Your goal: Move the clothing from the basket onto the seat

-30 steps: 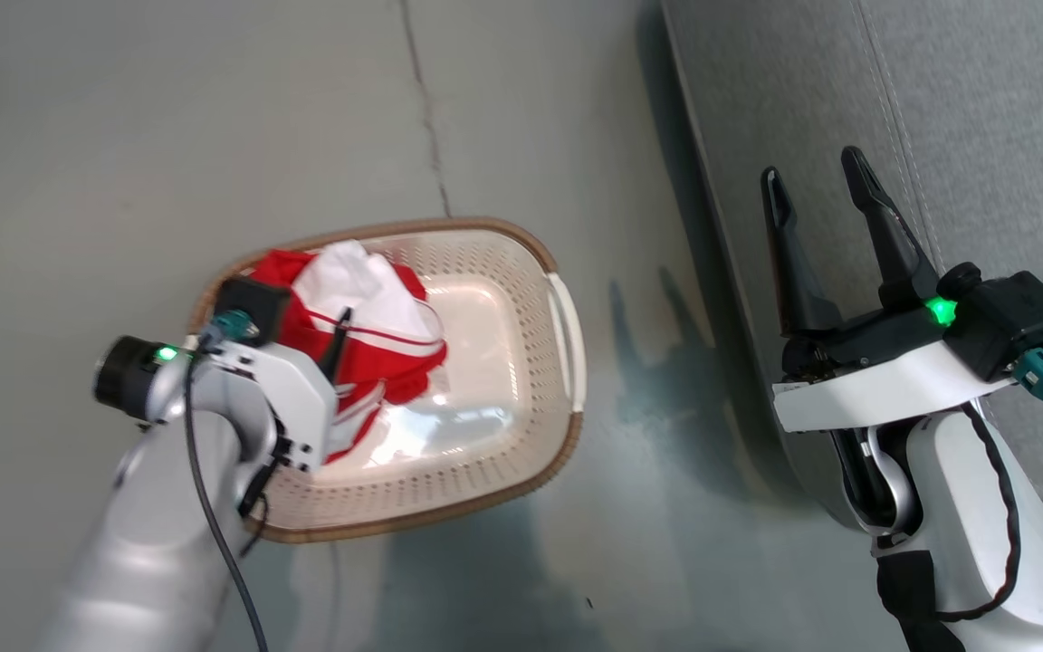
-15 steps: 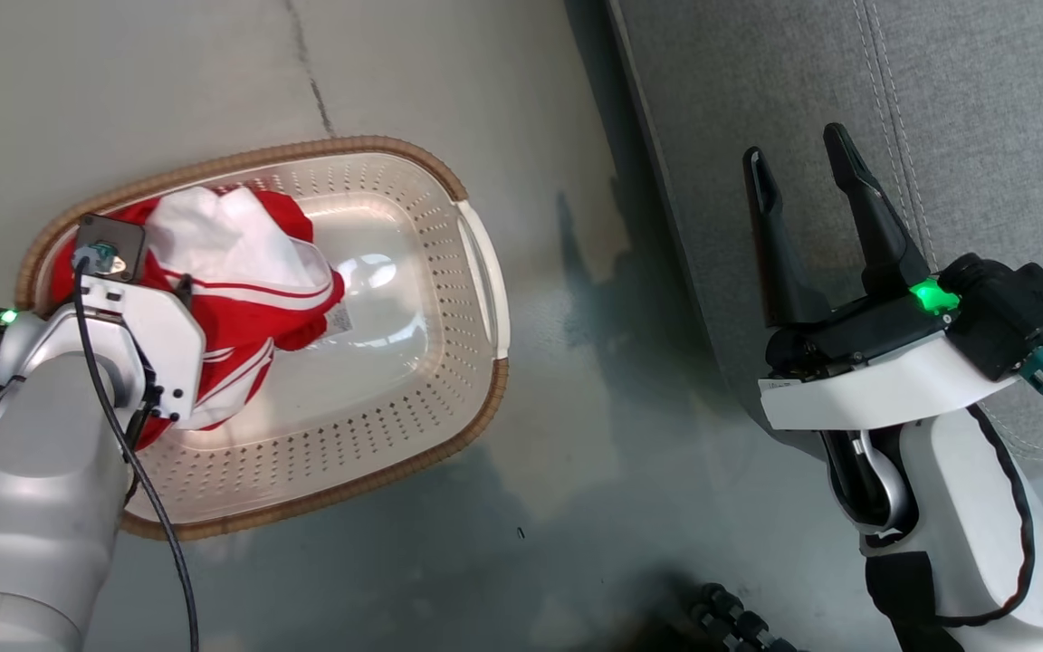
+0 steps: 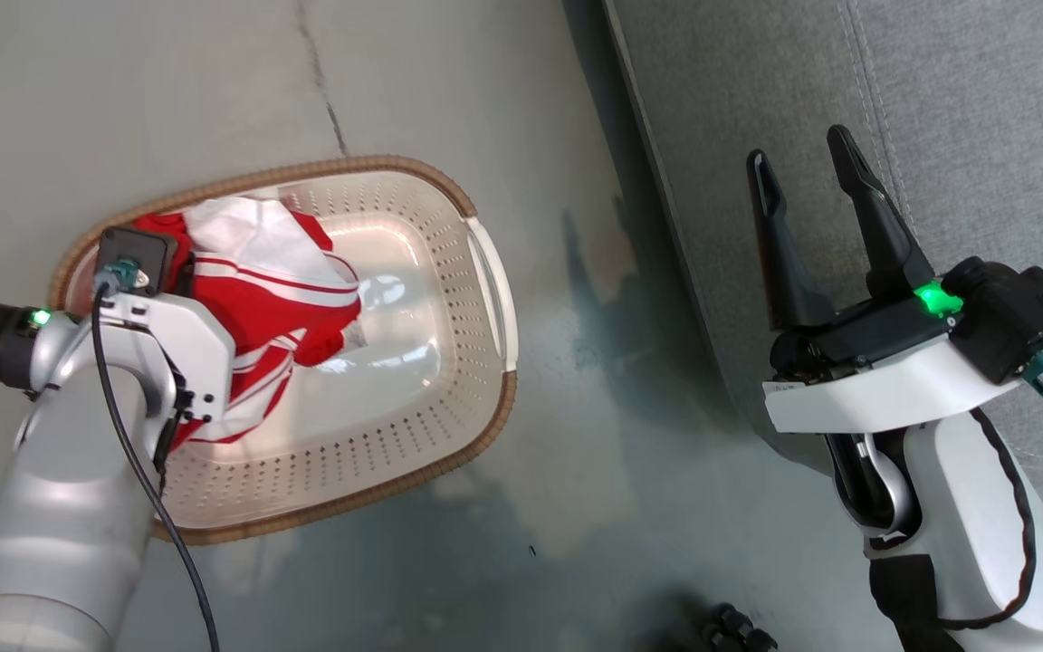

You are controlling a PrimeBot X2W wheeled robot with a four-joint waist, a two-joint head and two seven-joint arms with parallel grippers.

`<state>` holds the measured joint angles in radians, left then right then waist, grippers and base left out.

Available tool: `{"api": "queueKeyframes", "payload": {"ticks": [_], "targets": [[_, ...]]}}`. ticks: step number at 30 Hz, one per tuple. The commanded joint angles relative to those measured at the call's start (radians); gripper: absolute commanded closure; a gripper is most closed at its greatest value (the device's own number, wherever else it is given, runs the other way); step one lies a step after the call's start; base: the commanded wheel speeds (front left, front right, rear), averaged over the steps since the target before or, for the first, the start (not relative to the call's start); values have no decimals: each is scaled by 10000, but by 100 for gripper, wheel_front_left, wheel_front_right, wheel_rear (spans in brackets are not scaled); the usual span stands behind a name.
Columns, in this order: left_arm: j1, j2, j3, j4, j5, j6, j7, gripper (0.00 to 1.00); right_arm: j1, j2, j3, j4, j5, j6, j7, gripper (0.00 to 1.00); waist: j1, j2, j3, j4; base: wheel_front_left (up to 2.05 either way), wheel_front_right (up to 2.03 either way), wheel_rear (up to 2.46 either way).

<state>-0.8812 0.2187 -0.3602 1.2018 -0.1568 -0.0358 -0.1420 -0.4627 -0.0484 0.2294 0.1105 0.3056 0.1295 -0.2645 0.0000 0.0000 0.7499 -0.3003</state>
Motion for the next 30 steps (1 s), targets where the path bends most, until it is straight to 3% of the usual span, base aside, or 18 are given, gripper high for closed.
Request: {"api": "queueKeyframes", "payload": {"ticks": [1, 7, 15, 30], "targets": [[128, -26, 37, -106, -92, -48, -249, 100, 136, -38, -89, 1, -87, 23, -22, 0, 0, 0, -380, 212, 0, 0, 0], [702, -483, 265, -818, -578, -275, -1013, 100, 546, -38, -408, 119, -532, 23, -22, 0, 0, 0, -1350, 775, 0, 0, 0], [1748, -836, 550, -2905, -1145, -517, -1223, 100, 990, -44, -683, 332, -1010, 21, -20, 0, 0, 0, -2559, 1347, 0, 0, 0], [4176, -870, 818, -7636, -1564, -354, -1227, 100, 1753, -42, -1041, 1028, -1531, 21, 59, 0, 0, 0, -4546, 2094, 0, 0, 0]]}}
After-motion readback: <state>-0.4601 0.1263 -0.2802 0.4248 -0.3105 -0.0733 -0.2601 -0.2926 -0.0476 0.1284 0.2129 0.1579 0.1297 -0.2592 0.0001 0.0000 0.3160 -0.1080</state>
